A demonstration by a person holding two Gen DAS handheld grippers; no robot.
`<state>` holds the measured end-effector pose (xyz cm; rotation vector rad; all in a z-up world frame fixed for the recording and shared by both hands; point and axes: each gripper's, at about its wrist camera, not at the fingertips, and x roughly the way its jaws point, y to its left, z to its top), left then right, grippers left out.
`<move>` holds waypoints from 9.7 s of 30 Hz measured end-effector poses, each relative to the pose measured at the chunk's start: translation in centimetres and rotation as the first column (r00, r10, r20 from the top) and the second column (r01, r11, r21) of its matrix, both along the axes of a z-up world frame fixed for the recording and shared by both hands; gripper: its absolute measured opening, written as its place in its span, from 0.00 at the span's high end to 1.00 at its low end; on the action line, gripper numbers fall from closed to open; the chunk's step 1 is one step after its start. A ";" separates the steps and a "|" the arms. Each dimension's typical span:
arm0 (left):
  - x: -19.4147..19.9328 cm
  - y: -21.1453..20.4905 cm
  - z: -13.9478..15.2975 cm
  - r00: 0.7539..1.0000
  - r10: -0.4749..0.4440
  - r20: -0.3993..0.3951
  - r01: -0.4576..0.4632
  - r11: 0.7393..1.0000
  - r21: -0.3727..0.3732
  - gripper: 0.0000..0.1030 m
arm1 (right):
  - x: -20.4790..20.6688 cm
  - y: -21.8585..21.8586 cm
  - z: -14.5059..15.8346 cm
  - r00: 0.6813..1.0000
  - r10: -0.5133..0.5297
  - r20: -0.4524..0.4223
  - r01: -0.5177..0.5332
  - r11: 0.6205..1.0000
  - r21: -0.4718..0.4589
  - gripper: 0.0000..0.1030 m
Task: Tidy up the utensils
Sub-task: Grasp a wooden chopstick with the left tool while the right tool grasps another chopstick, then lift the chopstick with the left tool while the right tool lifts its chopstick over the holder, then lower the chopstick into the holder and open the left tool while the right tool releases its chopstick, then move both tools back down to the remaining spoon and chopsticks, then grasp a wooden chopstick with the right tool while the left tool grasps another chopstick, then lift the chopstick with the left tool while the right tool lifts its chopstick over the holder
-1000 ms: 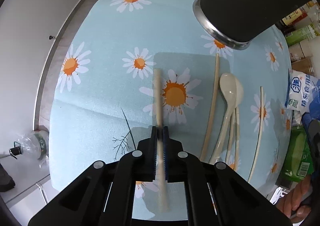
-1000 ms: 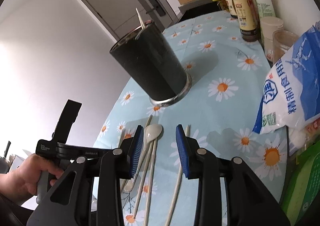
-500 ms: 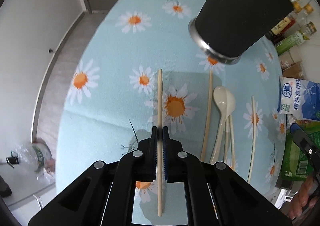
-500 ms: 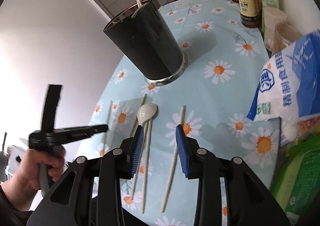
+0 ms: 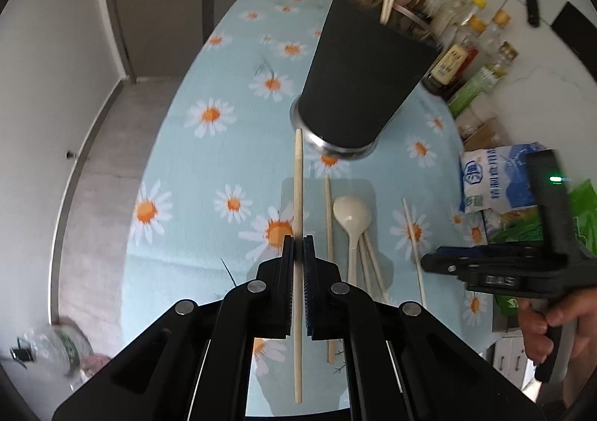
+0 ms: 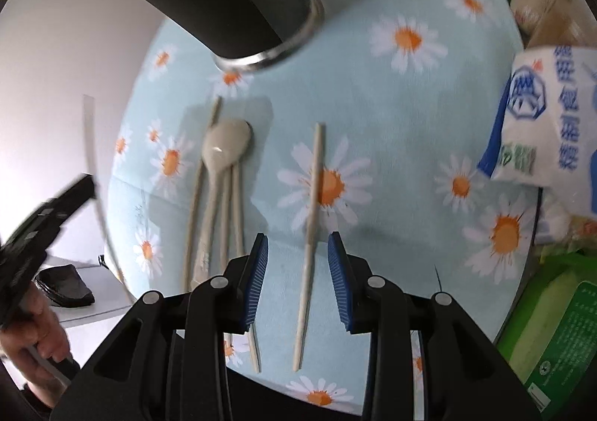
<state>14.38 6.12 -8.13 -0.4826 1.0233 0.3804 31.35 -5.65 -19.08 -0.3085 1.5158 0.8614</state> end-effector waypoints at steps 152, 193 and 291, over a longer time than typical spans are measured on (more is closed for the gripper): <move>7.7 6.1 7.6 0.726 -0.300 0.619 0.226 0.954 0.198 0.79 | 3.8 3.2 18.3 0.817 -0.438 0.376 0.061 0.713 0.698 0.73; -2.7 4.8 -4.4 0.891 -0.385 0.242 0.418 0.903 -0.103 0.79 | -5.0 4.4 -0.3 0.997 -0.069 -0.018 0.067 0.994 -0.086 0.80; 2.8 -1.8 -4.9 0.980 -0.071 -0.184 0.038 0.984 -0.176 0.97 | -2.0 -4.1 7.4 0.993 0.117 -0.011 -0.104 0.924 0.369 0.95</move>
